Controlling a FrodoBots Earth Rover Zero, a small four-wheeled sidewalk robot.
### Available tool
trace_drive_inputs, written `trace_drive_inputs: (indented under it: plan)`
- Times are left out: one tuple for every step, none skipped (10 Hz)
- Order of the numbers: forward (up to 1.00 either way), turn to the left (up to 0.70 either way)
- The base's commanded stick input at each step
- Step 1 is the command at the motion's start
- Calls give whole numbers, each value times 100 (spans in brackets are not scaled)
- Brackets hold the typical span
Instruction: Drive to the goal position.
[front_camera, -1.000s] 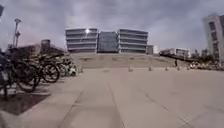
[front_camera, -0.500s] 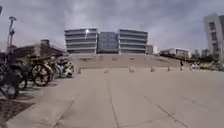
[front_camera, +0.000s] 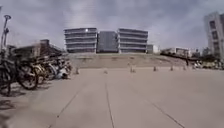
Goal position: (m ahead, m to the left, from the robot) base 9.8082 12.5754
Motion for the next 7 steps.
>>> trace_drive_inputs:
  plan:
    - [100, 0]
    - [100, 0]
    - [100, 0]
    - [100, 0]
    - [100, 0]
    - [100, 0]
    - [100, 0]
